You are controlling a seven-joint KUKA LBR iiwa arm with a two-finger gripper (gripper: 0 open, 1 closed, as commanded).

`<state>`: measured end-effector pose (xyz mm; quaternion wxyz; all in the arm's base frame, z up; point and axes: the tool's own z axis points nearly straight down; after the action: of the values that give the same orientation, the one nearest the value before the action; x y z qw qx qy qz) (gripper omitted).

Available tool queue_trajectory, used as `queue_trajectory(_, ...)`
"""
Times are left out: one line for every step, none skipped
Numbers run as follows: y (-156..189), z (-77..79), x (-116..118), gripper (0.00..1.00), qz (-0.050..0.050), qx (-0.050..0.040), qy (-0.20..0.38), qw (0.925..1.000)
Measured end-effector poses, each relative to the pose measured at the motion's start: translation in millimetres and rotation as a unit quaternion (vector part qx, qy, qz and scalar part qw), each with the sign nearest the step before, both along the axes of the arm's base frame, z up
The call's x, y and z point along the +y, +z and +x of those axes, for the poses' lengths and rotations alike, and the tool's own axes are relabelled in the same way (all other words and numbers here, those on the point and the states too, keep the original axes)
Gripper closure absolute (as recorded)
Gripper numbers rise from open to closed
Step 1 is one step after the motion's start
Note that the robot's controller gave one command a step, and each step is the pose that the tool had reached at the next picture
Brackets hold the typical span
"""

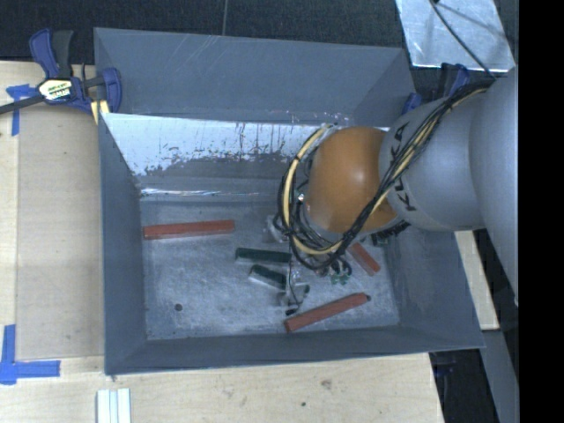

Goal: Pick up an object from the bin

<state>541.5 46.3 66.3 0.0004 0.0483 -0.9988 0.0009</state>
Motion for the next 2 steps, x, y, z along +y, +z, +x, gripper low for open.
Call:
queue_trajectory(4,0.9,2,1.0,0.001,-0.0025,0.0,1.0)
queue_trajectory(92,-29.8,9,1.0,0.001,-0.0023,0.211,0.9776)
